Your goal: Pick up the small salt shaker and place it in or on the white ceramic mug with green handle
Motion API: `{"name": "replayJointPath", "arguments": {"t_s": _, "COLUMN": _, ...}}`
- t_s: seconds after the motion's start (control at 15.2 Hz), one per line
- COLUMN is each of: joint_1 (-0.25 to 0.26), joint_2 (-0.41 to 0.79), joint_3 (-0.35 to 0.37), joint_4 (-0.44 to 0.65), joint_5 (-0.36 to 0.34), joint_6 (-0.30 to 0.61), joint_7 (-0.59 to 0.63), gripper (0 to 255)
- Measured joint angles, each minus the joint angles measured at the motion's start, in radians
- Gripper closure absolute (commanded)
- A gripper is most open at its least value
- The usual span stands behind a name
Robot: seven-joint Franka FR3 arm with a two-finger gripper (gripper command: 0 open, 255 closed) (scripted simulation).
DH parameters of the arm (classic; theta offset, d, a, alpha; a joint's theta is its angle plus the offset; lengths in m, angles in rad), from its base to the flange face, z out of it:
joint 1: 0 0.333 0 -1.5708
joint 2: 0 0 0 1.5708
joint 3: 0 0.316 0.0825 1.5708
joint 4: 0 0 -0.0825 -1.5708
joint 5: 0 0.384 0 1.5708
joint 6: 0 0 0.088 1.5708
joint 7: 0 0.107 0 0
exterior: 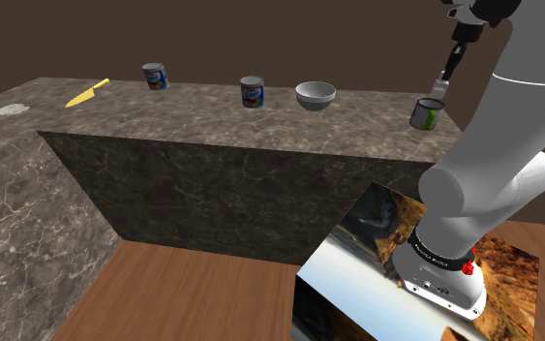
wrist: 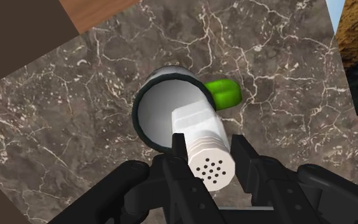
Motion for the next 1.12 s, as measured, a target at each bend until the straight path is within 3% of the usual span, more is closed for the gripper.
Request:
{"name": "replayJointPath", "arguments": {"t_s": 0.33, "joint_1": -0.002, "joint_2": 0.011, "joint_3": 0.002, "joint_4": -0.057, "joint_5": 0.01, "joint_6": 0.065, "joint_7": -0.01, "gripper": 255}}
{"name": "replayJointPath", "arguments": {"t_s": 0.73, "joint_1": 0.0, "joint_2": 0.012, "joint_3": 0.003, "joint_4": -0.065, "joint_5": 0.011, "joint_6": 0.074, "joint_7": -0.008, "gripper": 255}}
{"name": "replayJointPath", "arguments": {"t_s": 0.79, "joint_1": 0.0, "joint_2": 0.012, "joint_3": 0.003, "joint_4": -0.065, "joint_5": 0.011, "joint_6": 0.074, "joint_7": -0.008, "gripper": 0}}
{"name": "replayJointPath", "arguments": {"t_s": 1.12, "joint_1": 0.0, "joint_2": 0.012, "joint_3": 0.003, "joint_4": -0.065, "joint_5": 0.011, "joint_6": 0.074, "joint_7": -0.008, "gripper": 0}}
